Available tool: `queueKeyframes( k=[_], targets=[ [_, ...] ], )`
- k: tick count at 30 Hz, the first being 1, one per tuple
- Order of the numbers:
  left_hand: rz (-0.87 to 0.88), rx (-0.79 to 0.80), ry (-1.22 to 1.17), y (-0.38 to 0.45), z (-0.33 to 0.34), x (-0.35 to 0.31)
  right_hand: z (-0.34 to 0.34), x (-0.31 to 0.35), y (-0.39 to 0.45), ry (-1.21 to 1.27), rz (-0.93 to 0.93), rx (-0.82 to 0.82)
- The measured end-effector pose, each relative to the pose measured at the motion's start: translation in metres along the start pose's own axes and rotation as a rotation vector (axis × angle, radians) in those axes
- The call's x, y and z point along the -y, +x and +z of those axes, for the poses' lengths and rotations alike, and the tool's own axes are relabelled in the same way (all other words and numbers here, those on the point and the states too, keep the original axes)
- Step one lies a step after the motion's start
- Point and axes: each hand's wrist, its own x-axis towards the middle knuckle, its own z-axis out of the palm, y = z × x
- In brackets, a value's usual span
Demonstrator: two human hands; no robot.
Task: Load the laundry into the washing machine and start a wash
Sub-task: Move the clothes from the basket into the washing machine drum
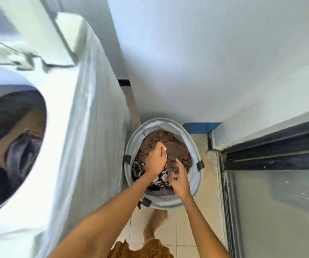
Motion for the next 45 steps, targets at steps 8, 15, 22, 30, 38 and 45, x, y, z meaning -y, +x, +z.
queueKeyframes(
  k=[8,15,22,30,38,45],
  targets=[
    [0.359,0.001,-0.219,-0.047,-0.112,-0.166,-0.043,0.129,-0.067,-0.054,-0.044,-0.108],
    [0.412,0.02,-0.258,-0.072,-0.227,-0.231,-0.113,0.289,-0.142,0.509,-0.238,-0.366],
    [0.323,0.197,-0.236,-0.073,-0.29,-0.251,-0.155,0.438,-0.208,0.694,-0.579,-0.329],
    [0.295,0.314,-0.649,-0.078,-0.314,-0.253,-0.183,0.497,-0.24,1.142,-0.743,-0.222],
    [0.594,0.397,-0.403,-0.09,-0.346,-0.288,-0.164,0.476,-0.228,1.107,-0.759,-0.094],
    [0.466,0.199,0.11,-0.088,-0.326,-0.274,-0.166,0.503,-0.236,1.363,-0.882,-0.023]
  ],
)
